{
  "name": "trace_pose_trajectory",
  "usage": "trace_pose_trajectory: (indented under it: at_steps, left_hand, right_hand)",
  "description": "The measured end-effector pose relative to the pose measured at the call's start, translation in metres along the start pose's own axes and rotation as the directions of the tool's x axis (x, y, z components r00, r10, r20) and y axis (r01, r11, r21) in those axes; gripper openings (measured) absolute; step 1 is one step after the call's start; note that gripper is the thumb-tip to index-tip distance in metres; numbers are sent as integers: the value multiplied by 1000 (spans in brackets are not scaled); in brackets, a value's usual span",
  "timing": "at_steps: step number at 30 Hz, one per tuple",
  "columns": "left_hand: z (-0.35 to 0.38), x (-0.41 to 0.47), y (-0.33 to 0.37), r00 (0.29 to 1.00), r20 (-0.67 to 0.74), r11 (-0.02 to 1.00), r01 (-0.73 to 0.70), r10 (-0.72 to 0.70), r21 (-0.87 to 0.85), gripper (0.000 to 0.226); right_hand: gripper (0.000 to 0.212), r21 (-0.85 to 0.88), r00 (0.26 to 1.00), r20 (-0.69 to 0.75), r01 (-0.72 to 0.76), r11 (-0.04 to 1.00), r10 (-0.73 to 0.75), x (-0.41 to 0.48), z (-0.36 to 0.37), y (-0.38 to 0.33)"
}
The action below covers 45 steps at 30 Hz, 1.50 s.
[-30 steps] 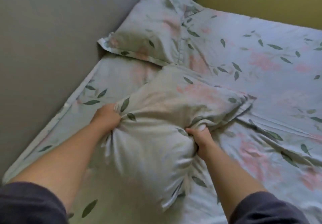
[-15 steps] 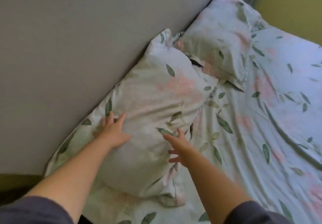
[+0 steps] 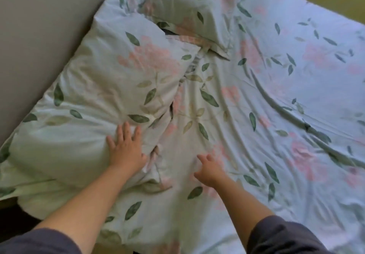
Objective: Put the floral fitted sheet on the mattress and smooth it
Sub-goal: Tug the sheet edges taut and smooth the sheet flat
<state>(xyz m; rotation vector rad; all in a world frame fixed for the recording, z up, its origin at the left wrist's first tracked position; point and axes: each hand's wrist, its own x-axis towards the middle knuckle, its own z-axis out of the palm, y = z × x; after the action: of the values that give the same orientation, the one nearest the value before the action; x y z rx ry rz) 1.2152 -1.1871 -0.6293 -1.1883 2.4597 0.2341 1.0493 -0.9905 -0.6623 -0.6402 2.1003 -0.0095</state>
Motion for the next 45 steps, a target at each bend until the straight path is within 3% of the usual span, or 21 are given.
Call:
trace_pose_trajectory:
  at_steps: [2, 6, 10, 14, 17, 20, 22, 23, 25, 27, 29, 31, 36, 38, 41, 45]
  left_hand:
    - [28, -27, 56, 991, 75, 993, -113, 111, 22, 78]
    - [92, -93, 161, 891, 365, 962, -262, 271, -74, 89]
    - [129, -162, 246, 849, 425, 949, -296, 315, -111, 87]
    - [147, -239, 311, 725, 523, 884, -446, 448, -139, 66]
    - [155, -287, 340, 652, 400, 748, -647, 644, -149, 55]
    - [165, -329, 363, 496, 257, 545, -820, 829, -175, 29]
    - [178, -348, 372, 364, 295, 418, -897, 884, -146, 22]
    - [184, -353, 375, 339, 328, 391, -914, 882, -108, 22]
    - [197, -358, 381, 375, 357, 404, -915, 856, -8, 33]
    - [210, -359, 390, 460, 348, 469, -881, 817, 62, 50]
    - [222, -360, 400, 537, 309, 528, -841, 785, 118, 61]
    - [228, -366, 408, 568, 286, 542, -823, 772, 171, 59]
    - [219, -390, 433, 525, 231, 480, -848, 819, 225, 20]
    - [224, -398, 441, 491, 336, 483, -868, 804, 115, 18]
    - [233, -429, 459, 443, 518, 544, -837, 732, -53, 16]
    - [255, -469, 487, 428, 621, 605, -790, 657, -96, 19]
  right_hand:
    - [60, -50, 999, 4, -36, 998, 36, -21, 11, 77]
    - [82, -166, 995, 72, -56, 985, 68, -62, 36, 200]
    - [91, -171, 992, 104, -58, 984, 76, -113, 55, 289]
    - [84, -103, 972, 153, -166, 981, 181, -189, 79, 377]
    - [73, -44, 973, -64, -223, 974, 220, -232, 105, 414]
    - [53, -122, 938, -271, -254, 959, 214, -260, 140, 436]
    - [43, -164, 924, -306, -288, 944, 229, -264, 156, 445]
    - [41, -177, 920, -313, -301, 937, 236, -263, 162, 449]
    - [38, -197, 912, -329, -319, 927, 244, -258, 168, 457]
    - [28, -208, 915, -342, -294, 933, 213, -250, 172, 465]
    - [12, -230, 936, -326, -210, 950, 128, -244, 176, 473]
    - [3, -197, 945, -325, -102, 975, 33, -248, 178, 483]
    - [7, 11, 927, -368, 80, 997, -70, -281, 181, 507]
    - [13, 63, 950, -313, 25, 998, -4, -292, 182, 518]
    - [18, -13, 988, -153, 9, 1000, -11, -319, 190, 545]
    - [22, -50, 996, -90, 16, 999, -21, -334, 191, 578]
